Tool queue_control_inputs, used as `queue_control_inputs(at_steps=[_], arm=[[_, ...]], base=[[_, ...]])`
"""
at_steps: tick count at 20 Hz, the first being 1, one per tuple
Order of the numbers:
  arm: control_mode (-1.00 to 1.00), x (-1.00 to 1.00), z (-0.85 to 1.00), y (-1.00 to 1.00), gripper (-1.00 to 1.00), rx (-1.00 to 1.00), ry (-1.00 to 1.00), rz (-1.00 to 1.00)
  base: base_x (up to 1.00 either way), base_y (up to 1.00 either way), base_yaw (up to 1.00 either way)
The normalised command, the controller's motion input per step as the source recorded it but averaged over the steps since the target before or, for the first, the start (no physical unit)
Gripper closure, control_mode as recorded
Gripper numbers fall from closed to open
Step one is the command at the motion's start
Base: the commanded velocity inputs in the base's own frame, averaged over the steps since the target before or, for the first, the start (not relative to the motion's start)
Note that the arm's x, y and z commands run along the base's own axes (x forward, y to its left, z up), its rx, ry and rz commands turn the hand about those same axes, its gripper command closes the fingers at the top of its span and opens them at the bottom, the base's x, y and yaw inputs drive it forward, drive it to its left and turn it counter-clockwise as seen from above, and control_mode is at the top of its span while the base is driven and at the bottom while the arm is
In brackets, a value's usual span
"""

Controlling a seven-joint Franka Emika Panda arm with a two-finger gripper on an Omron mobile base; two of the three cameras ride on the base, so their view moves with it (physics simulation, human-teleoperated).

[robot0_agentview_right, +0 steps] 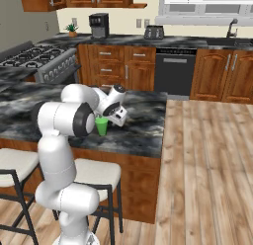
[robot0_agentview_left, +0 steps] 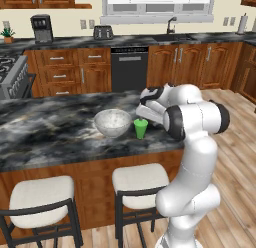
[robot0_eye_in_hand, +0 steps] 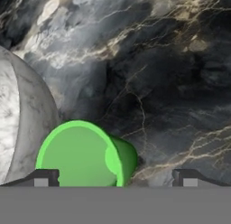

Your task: Place the cup inside the bowl on the dining table and move the bowl to any counter.

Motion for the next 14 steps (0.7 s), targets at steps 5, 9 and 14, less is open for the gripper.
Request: queue_control_inputs(at_steps=[5, 9, 14], arm=[[-1.0, 0.02, -0.19, 0.0, -1.0, 0.0, 0.0, 0.0], [-1.0, 0.05, -0.16, 0.0, -1.0, 0.0, 0.0, 0.0], [-1.0, 0.09, -0.1, 0.02, -1.0, 0.0, 0.0, 0.0]], base=[[0.0, 0.0, 0.0], [0.0, 0.0, 0.0], [0.0, 0.0, 0.0]])
